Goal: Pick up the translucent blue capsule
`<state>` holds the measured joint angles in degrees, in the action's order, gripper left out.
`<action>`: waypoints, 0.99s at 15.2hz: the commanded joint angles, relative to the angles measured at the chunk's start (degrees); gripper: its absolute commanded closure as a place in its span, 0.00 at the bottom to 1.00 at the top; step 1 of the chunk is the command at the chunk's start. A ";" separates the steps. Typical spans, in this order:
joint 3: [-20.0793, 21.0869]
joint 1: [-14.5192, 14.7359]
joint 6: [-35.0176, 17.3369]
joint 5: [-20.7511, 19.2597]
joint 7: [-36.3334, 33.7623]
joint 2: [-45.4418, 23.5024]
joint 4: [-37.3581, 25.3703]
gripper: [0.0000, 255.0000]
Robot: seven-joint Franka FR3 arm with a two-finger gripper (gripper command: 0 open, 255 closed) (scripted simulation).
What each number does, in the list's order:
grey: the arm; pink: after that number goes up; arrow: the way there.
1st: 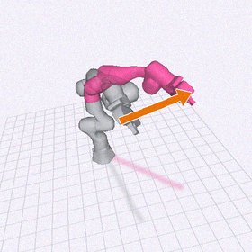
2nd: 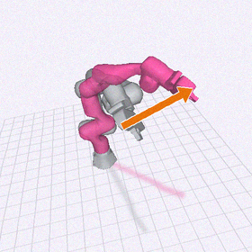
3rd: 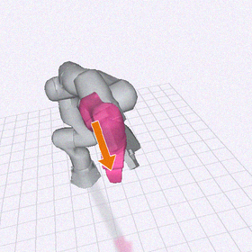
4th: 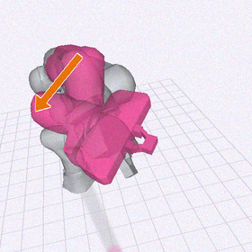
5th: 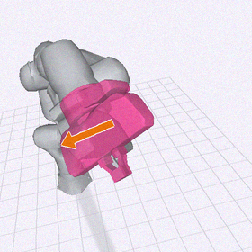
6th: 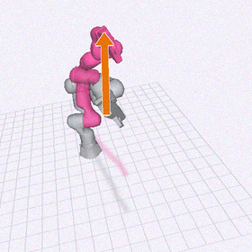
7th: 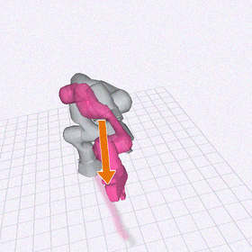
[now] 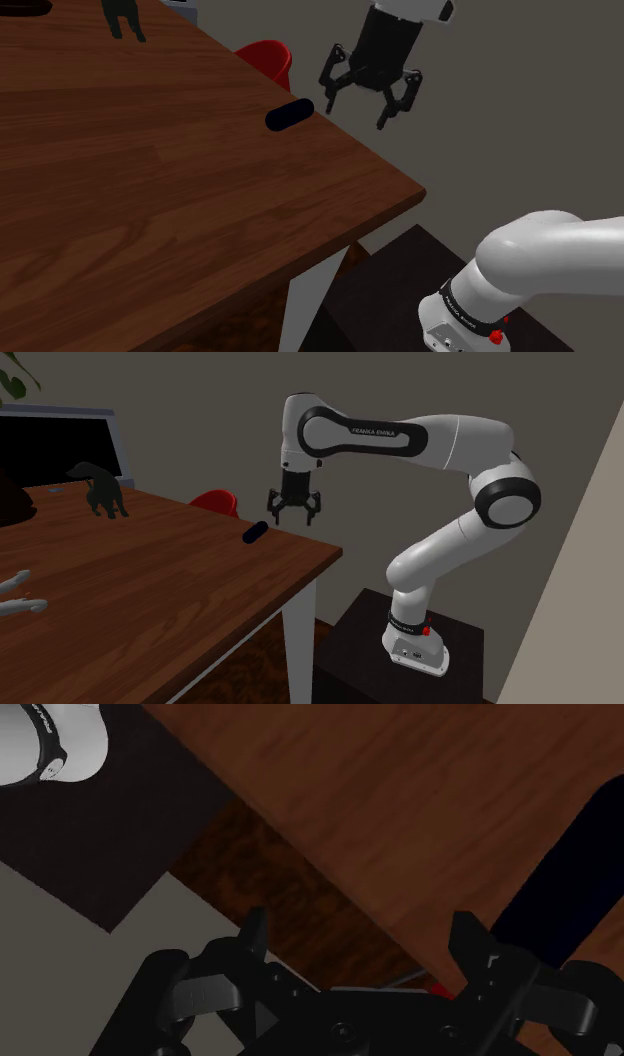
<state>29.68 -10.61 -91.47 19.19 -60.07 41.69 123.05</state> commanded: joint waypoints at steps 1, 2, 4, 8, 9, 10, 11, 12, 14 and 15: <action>3.73 -2.36 -0.84 1.18 -7.93 -2.01 -3.22 0.00; 5.59 -3.73 -1.25 1.44 -11.56 -3.24 -5.06 0.00; 9.48 -6.78 -2.01 1.53 -18.86 -5.94 -9.04 0.00; 17.36 -13.34 -3.04 0.09 -32.15 -11.59 -17.10 0.00; 17.39 -13.19 -3.75 0.31 -32.01 -11.29 -16.13 0.00; 17.43 -13.04 -4.45 0.52 -31.88 -11.01 -15.18 0.00; 17.49 -12.89 -5.16 0.72 -31.76 -10.74 -14.23 0.00; 17.55 -12.75 -5.87 0.92 -31.65 -10.50 -13.31 0.00; 17.72 -12.47 -7.28 1.31 -31.43 -10.05 -11.50 0.00; 17.82 -12.34 -7.99 1.51 -31.33 -9.84 -10.61 0.00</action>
<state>47.25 -22.96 -98.70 20.58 -91.40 31.83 111.72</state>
